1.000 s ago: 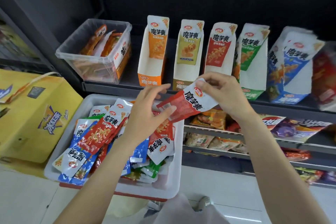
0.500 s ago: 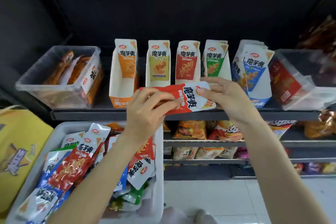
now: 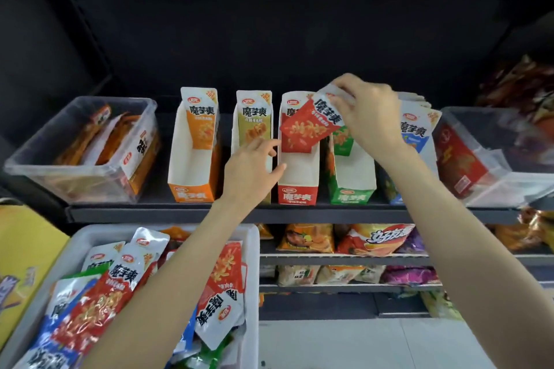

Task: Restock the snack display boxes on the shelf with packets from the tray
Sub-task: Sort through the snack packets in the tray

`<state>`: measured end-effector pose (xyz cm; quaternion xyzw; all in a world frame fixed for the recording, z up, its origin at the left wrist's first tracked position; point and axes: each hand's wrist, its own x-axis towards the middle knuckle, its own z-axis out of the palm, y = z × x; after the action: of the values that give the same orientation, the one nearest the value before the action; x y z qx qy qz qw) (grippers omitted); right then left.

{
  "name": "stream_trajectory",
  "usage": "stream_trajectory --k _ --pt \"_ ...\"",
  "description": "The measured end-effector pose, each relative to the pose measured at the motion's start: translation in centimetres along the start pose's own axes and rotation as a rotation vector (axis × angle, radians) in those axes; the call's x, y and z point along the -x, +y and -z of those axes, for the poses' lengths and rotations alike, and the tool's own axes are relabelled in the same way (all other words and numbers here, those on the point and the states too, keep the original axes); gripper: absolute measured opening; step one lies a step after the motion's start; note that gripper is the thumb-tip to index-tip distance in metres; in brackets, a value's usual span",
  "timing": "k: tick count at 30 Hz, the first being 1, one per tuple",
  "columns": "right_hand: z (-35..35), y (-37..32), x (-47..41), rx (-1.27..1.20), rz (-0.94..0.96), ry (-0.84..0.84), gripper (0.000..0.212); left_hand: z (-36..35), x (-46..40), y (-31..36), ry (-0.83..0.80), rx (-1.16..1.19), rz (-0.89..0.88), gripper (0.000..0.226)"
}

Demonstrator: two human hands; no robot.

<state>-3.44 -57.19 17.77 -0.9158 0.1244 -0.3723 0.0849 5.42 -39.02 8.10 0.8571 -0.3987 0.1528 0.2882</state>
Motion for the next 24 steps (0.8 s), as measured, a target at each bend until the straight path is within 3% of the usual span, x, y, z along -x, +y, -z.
stream_trajectory --k 3,10,13,18,24 --pt "-2.2 -0.8 -2.3 0.181 0.061 -0.209 0.020 -0.5 -0.3 0.0 -0.017 -0.063 0.000 0.044" --pt "-6.8 0.2 -5.0 0.185 0.126 -0.487 0.032 -0.9 -0.4 -0.2 0.007 -0.126 -0.039 0.048" --pt "-8.0 0.7 -5.0 0.143 0.134 -0.368 0.029 -0.8 -0.4 -0.2 0.001 -0.121 -0.043 0.049" --pt "-7.3 0.5 -1.3 -0.080 0.041 0.130 0.021 -0.6 -0.2 -0.2 -0.002 -0.082 -0.041 0.045" --pt "-5.0 -4.3 7.1 -0.413 -0.081 0.003 0.016 1.5 2.7 0.3 0.315 0.197 -0.029 0.027"
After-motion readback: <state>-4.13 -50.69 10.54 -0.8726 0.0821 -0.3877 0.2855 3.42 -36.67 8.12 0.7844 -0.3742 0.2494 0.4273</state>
